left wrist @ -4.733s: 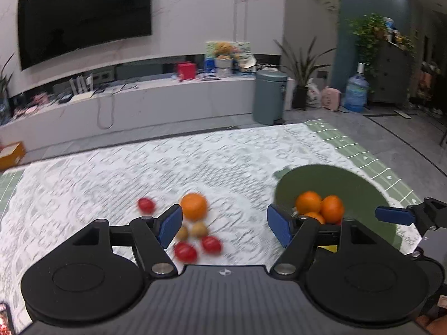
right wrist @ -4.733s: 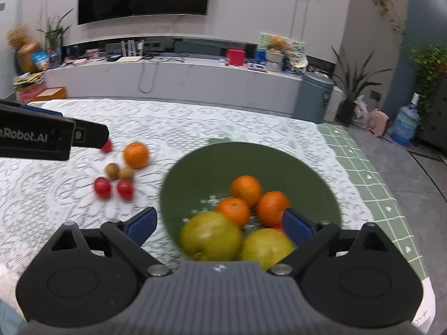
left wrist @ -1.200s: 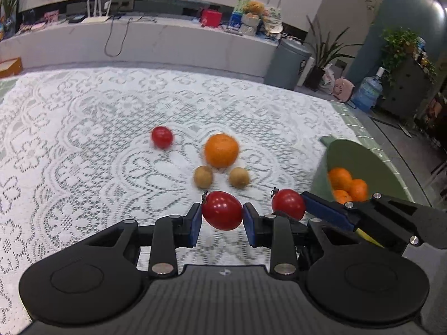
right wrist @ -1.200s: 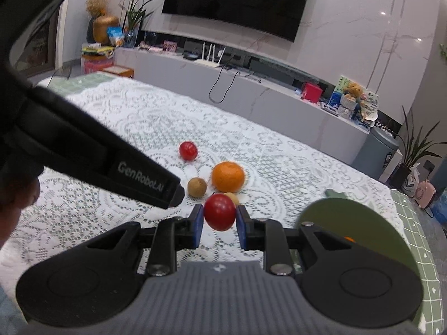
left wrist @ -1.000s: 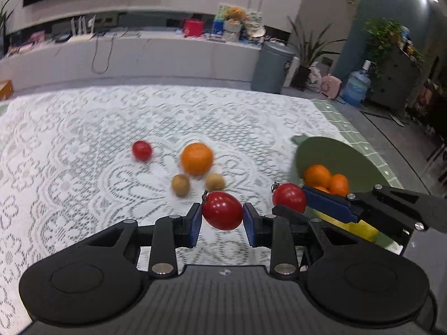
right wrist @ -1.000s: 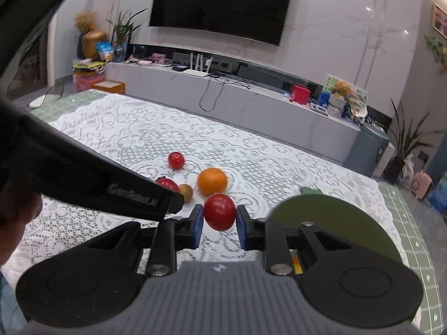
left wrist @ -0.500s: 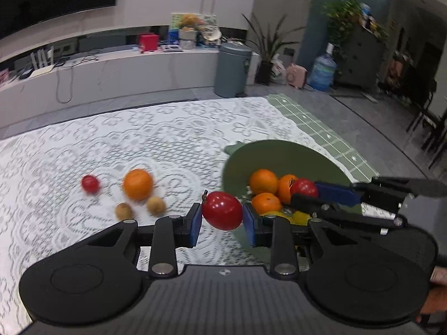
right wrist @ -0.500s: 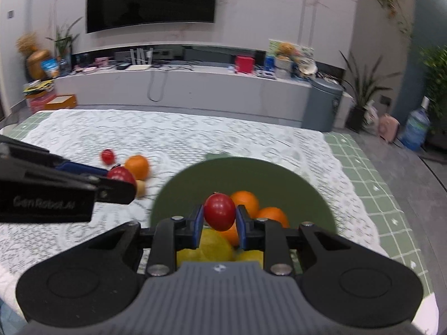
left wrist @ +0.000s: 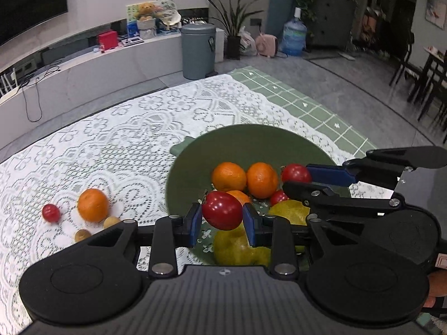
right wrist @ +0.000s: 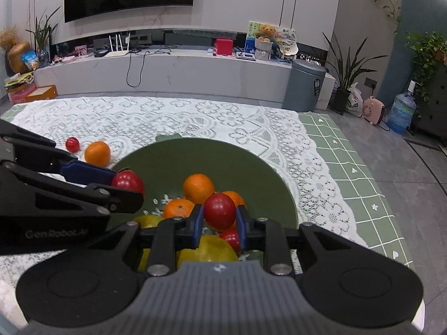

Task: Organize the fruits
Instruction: 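Carry both tomatoes over the colander and open both tools to drop them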

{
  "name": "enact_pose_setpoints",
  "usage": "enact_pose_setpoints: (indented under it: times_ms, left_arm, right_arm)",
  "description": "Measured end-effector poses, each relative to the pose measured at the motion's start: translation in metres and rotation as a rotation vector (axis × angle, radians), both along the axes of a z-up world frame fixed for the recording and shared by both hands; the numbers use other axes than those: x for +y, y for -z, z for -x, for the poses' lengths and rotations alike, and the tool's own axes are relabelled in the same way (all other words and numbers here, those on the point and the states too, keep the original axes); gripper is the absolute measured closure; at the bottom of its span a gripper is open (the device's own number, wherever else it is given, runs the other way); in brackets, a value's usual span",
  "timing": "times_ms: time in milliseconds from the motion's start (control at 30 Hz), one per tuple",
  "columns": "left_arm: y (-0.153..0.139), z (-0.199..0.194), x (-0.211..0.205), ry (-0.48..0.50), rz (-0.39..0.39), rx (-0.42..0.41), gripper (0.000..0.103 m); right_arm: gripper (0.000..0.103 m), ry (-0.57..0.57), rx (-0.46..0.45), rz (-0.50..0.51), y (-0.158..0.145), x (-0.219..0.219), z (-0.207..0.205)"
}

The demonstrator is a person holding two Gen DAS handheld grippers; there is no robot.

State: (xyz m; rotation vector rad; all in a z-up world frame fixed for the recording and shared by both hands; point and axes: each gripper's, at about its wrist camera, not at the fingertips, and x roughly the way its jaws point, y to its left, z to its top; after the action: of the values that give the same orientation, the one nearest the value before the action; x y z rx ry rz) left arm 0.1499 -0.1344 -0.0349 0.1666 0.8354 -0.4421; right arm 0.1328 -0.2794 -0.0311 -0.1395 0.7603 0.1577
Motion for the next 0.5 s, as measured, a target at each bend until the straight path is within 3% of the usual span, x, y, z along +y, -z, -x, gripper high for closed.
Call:
enact_pose_setpoints:
  times_ms: [233, 500]
  left_arm:
    - [0.014, -0.011, -0.012, 0.026, -0.074, 0.021, 0.068]
    - [0.020, -0.022, -0.015, 0.035, -0.089, 0.035, 0.068]
  right_arm:
    - [0.082, 0.001, 0.028, 0.035, 0.013, -0.001, -0.010]
    - [0.082, -0.007, 0.060, 0.038, 0.025, -0.001, -0.019]
